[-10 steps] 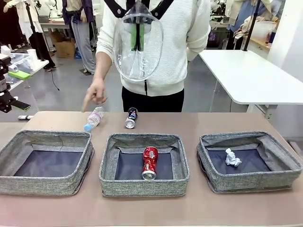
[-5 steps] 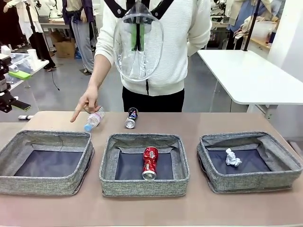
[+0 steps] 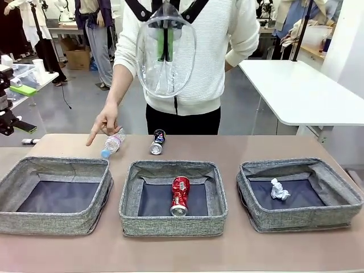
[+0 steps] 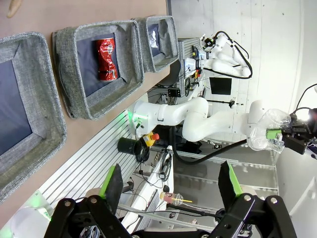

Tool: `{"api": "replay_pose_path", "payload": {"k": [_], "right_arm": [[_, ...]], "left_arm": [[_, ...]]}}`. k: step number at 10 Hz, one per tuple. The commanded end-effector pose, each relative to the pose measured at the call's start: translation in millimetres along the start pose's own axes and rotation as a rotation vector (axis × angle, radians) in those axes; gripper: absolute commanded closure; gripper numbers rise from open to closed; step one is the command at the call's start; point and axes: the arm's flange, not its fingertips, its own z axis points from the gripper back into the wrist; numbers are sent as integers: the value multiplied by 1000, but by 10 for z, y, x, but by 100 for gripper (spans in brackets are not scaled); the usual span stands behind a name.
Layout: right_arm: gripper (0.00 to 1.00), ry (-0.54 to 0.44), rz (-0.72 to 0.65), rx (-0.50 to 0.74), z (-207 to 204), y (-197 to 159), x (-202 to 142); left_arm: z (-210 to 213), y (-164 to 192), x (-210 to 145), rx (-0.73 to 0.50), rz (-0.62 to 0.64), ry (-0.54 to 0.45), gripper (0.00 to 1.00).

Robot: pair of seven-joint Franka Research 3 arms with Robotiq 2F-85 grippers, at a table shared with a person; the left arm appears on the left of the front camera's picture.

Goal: Sort the waste into the appropriate baskets.
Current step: Place the picked waste into the Fabric basket indicated by the person.

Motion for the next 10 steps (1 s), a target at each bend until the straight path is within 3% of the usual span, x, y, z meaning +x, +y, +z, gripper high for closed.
{"api": "replay_pose_path", "payload": {"k": [1, 2, 3, 4, 7, 8, 9, 10], "right_arm": [[97, 0, 0, 0, 0, 0, 0], [97, -65, 174, -34, -114, 223, 40], [97, -136, 344, 1, -257, 497, 117], [97, -178, 503, 41, -440, 747, 177], [97, -203, 792, 159, -1248, 1593, 382], [97, -335, 869, 189, -1556, 1839, 475], [97, -350, 833, 154, -1756, 2036, 581], [97, -325, 573, -172, -1756, 2075, 668]], "left_arm": [[2, -18, -21, 4, 1, 7, 0], [0, 0, 0, 0, 0, 0, 0], [221, -21, -134, 110, 12, -57, 0], [436, 11, -273, 116, 42, -63, 0], [1250, 132, -878, 138, 185, -141, 0], [1473, 154, -1135, 111, 209, -165, 0], [1554, 187, -1281, 86, 238, -154, 0], [1560, 200, -1322, 46, 261, -145, 0]]}}
